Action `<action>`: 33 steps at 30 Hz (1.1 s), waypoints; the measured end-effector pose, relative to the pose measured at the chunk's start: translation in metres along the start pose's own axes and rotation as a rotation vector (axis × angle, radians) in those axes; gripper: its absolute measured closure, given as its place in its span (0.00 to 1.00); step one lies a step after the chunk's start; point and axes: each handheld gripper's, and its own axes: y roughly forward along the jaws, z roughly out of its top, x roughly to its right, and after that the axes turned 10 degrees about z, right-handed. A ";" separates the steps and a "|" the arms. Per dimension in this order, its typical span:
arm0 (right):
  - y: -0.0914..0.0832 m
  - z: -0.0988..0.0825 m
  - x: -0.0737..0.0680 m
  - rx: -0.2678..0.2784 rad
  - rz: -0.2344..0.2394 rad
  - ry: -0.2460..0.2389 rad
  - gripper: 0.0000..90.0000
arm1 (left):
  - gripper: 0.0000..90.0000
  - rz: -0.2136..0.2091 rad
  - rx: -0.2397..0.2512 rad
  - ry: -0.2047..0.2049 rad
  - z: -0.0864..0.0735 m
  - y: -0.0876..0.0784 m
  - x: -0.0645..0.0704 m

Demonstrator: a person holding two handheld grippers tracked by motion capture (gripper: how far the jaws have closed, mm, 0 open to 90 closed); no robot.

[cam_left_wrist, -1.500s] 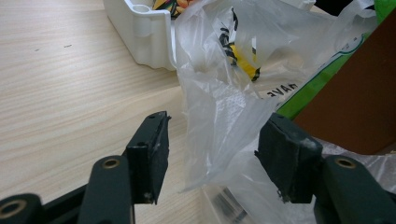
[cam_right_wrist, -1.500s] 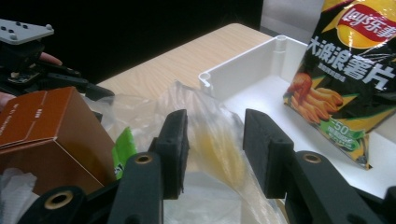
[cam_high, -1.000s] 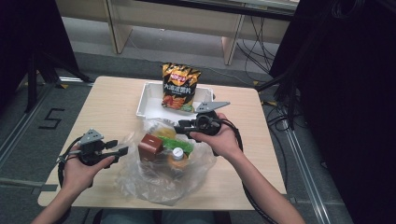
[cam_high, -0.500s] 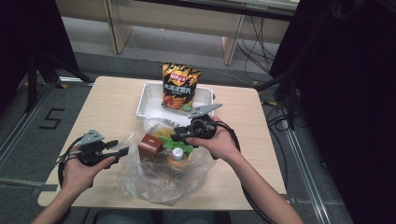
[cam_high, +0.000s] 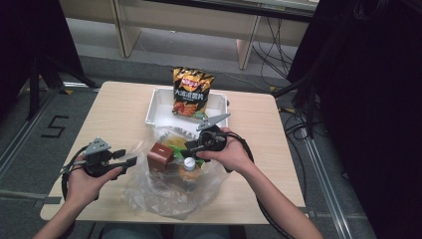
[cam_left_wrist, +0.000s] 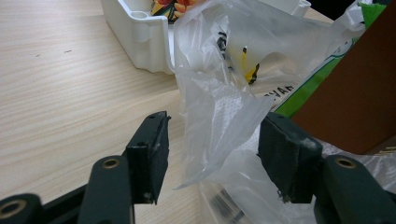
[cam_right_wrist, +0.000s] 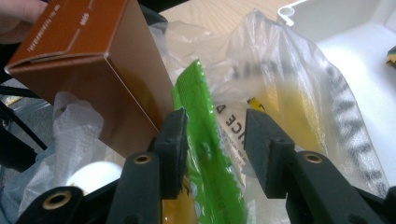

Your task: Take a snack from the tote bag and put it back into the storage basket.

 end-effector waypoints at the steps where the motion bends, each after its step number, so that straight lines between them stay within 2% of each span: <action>1: 0.001 -0.001 0.001 0.000 -0.004 0.012 0.66 | 0.48 0.000 -0.001 0.001 0.000 0.000 0.000; 11: 0.004 -0.002 0.004 -0.033 0.008 0.008 0.65 | 0.48 0.000 -0.006 -0.005 0.000 0.000 0.000; 19: 0.007 -0.005 0.005 -0.046 -0.003 0.006 0.73 | 0.48 0.000 -0.003 0.000 0.000 0.000 0.000; 23: 0.006 -0.004 0.005 -0.044 -0.008 -0.029 0.80 | 0.48 0.000 -0.006 -0.005 0.000 0.001 0.000; 24: 0.004 -0.004 0.004 -0.052 -0.013 -0.039 0.84 | 0.48 0.000 -0.007 -0.004 0.000 0.001 0.000; 26: 0.003 -0.004 0.003 -0.054 -0.020 -0.038 0.87 | 0.48 0.000 -0.007 -0.004 0.000 0.001 0.000; 30: 0.002 -0.004 0.004 -0.048 -0.030 -0.085 0.95 | 0.48 0.002 -0.008 -0.003 0.000 0.001 0.000; 33: 0.001 -0.003 0.003 -0.055 -0.020 -0.089 0.98 | 0.48 0.002 -0.008 -0.003 0.000 0.001 0.000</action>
